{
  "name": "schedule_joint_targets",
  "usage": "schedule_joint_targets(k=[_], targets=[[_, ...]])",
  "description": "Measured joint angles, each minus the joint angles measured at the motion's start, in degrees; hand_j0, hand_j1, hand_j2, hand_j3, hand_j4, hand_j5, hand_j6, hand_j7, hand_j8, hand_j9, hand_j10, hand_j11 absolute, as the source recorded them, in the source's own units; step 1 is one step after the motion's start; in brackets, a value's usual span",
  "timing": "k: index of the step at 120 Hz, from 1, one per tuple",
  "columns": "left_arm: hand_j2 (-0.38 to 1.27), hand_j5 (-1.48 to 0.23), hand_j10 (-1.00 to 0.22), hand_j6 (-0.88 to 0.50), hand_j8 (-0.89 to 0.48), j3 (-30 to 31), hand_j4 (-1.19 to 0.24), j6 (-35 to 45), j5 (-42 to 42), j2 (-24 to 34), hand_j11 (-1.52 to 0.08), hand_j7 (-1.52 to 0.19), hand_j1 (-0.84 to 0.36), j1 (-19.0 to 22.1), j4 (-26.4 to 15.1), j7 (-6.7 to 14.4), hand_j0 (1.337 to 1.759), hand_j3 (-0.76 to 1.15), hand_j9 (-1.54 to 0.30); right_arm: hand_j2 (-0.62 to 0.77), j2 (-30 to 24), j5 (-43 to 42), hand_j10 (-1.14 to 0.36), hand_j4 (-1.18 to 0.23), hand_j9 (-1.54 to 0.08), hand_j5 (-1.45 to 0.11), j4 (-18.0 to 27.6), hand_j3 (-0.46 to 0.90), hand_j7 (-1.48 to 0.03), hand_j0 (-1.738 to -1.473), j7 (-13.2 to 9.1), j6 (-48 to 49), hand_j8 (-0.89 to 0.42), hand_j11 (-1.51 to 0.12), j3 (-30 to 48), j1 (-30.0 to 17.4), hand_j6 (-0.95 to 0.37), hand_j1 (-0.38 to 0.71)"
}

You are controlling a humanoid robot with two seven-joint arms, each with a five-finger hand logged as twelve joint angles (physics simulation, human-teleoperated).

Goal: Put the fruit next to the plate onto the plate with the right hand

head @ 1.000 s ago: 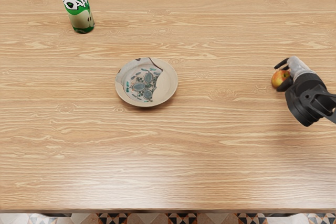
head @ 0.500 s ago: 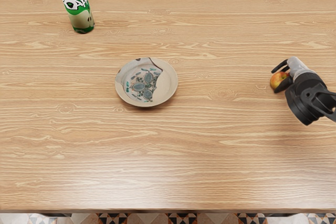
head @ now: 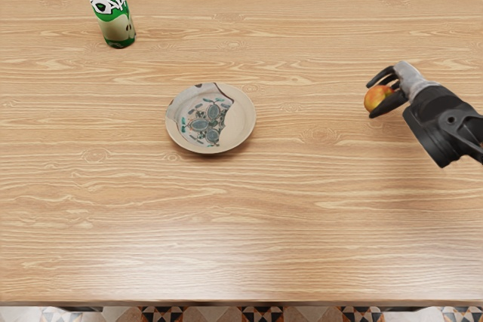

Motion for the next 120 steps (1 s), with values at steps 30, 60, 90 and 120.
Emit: schedule_joint_targets(k=[30, 60, 90, 120], targets=[[0.05, -0.32, -0.24, -0.24, -0.24, 0.0, -0.24, 0.0, 0.0, 0.0, -0.32, -0.32, 0.06, 0.0, -0.01, 0.0, 1.658, 0.0, -0.32, 0.28, 2.77, 0.25, -0.58, -0.69, -0.97, -0.98, 3.75, 0.0, -0.93, -1.653, -0.01, 0.01, -0.35, -0.95, 0.74, 2.92, -0.44, 0.25], [0.05, -0.32, -0.24, -0.24, -0.24, 0.01, -0.24, -0.01, 0.0, 0.0, -0.32, -0.32, 0.06, 0.0, 0.0, 0.0, 1.658, 0.0, -0.32, 0.31, 7.58, 0.51, -0.55, -0.68, -0.98, -1.02, 4.15, 0.0, -0.94, -1.655, 0.0, 0.03, -0.32, -0.96, 0.87, 4.28, -0.41, 0.28], [0.05, -0.32, -0.24, -0.24, -0.24, 0.01, -0.24, -0.01, 0.0, 0.0, -0.32, -0.32, 0.06, 0.0, 0.0, 0.01, 1.658, 0.0, -0.32, 0.26, 12.72, 0.43, -0.56, -0.68, -0.98, -1.02, 3.66, 0.0, -0.94, -1.655, 0.02, 0.01, -0.33, -0.97, 0.8, 4.93, -0.41, 0.26], [0.05, -0.32, -0.24, -0.24, -0.24, 0.01, -0.24, -0.01, 0.0, 0.0, -0.32, -0.32, 0.06, 0.0, 0.01, 0.0, 1.658, 0.0, -0.32, 0.32, 19.81, 0.28, -0.55, -0.67, -1.01, -1.04, -0.92, 0.0, -0.94, -1.657, 0.05, 0.09, -0.31, -1.0, 0.66, 6.27, -0.4, 0.28]])
